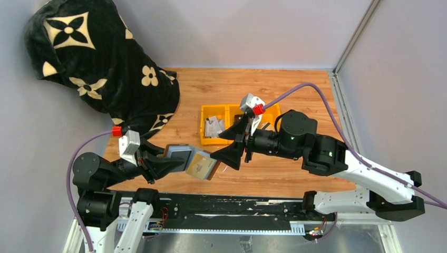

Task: Take the credit cards out of the card holder
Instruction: Remove the credit card from the card holder.

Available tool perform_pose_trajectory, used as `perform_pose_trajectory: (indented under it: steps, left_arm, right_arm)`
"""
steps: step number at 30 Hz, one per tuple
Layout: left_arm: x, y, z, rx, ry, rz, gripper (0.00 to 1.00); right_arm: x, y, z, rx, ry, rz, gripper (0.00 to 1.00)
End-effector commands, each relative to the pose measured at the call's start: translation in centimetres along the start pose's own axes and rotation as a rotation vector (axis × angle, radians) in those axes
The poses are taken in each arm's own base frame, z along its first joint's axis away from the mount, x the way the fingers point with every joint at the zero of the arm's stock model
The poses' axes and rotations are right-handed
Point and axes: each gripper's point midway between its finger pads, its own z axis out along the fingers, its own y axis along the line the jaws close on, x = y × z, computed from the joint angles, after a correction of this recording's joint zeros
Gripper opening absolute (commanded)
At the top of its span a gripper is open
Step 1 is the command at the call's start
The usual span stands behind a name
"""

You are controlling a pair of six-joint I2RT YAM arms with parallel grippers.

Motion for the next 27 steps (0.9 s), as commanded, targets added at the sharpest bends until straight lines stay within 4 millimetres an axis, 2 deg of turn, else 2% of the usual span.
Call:
perform_pose_trajectory:
  steps: [1, 5, 8, 13, 15, 16, 18, 19, 21, 23, 24, 27]
  left_arm:
    - [-0.1, 0.1, 0.0, -0.004, 0.001, 0.048, 0.11]
    - [0.1, 0.1, -0.1, -0.005, 0.007, 0.064, 0.11]
    - [0.2, 0.1, -0.2, -0.005, 0.01, 0.078, 0.11]
    - [0.5, 0.1, -0.4, -0.01, 0.023, 0.096, 0.1]
    - [0.5, -0.1, -0.4, -0.008, 0.027, 0.098, 0.1]
    - [0.5, -0.2, -0.4, -0.004, 0.027, 0.098, 0.1]
    - [0.5, -0.3, -0.5, -0.001, 0.027, 0.088, 0.12]
    - [0.5, -0.3, -0.4, -0.002, 0.028, 0.076, 0.17]
    - [0.7, -0.2, -0.3, 0.001, 0.035, 0.034, 0.33]
    - [1.0, -0.2, -0.2, 0.018, 0.047, -0.027, 0.5]
    - [1.1, -0.3, -0.1, 0.027, 0.053, -0.05, 0.56]
    - [1.7, -0.1, 0.1, 0.044, 0.082, -0.099, 0.6]
  right_arm:
    - [-1.4, 0.5, -0.1, -0.033, -0.045, -0.015, 0.74]
    - [0.0, 2.5, 1.7, -0.161, 0.008, 0.002, 0.76]
    - [2.0, 3.0, 3.2, -0.208, 0.093, 0.025, 0.77]
    - [3.9, 3.3, 4.6, -0.24, 0.15, 0.048, 0.77]
    - [4.2, 3.2, 4.8, -0.241, 0.159, 0.046, 0.68]
    - [4.4, 3.3, 4.8, -0.246, 0.162, 0.045, 0.59]
    - [4.4, 3.4, 4.8, -0.26, 0.16, 0.037, 0.35]
    - [4.3, 3.5, 4.7, -0.267, 0.158, 0.031, 0.19]
    - [4.3, 3.7, 4.5, -0.275, 0.151, 0.028, 0.03]
    - [4.1, 4.1, 4.1, -0.3, 0.137, 0.021, 0.0]
    - [4.1, 4.3, 3.9, -0.317, 0.132, 0.017, 0.0]
    - [4.1, 4.8, 3.3, -0.353, 0.121, 0.003, 0.0]
